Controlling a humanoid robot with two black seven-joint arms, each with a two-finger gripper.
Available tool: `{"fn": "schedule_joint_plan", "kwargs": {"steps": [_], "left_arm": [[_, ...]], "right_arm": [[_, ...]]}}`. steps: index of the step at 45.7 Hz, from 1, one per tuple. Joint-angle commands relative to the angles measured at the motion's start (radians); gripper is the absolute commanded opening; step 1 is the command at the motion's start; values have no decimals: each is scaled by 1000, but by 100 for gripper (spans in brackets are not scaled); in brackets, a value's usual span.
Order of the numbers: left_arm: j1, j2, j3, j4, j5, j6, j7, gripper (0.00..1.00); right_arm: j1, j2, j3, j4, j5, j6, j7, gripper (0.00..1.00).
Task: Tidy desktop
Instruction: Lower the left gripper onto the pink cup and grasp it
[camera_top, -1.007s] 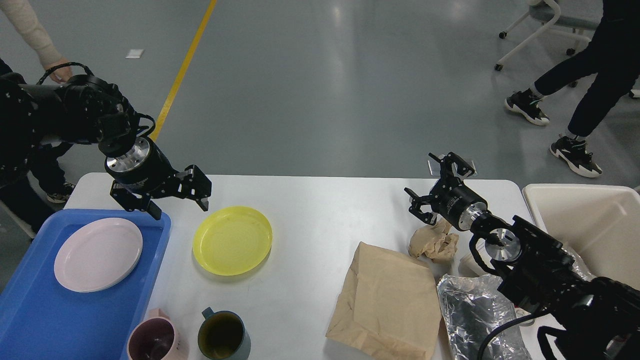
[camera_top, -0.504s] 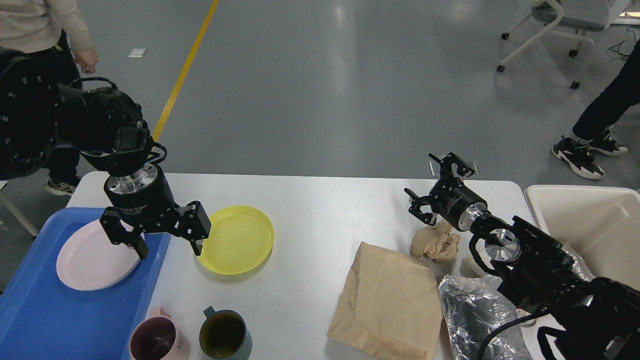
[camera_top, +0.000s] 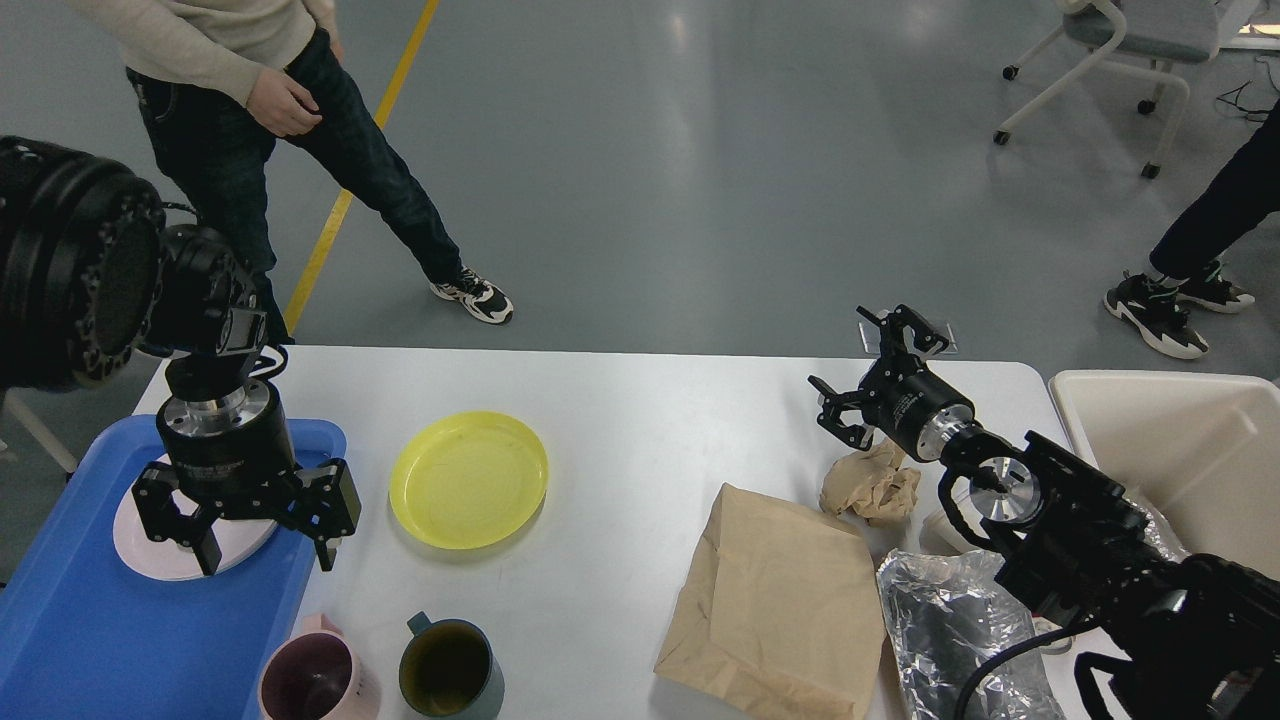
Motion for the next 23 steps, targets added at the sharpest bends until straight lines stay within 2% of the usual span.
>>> {"fn": "schedule_joint_plan", "kwargs": {"steps": [1,9,14,23], "left_arm": [[74,16,-1,9,35,0,4,96],[149,90,-49,49,46,0,3,96],[226,87,-72,132,47,0,3,96],[293,87,-115,196,56,0,4,96]], "right_arm": [[0,0,0,0,0,0,0,100],[0,0,0,0,0,0,0,100],[0,0,0,0,0,0,0,100],[-1,0,0,2,0,0,0,100]]}}
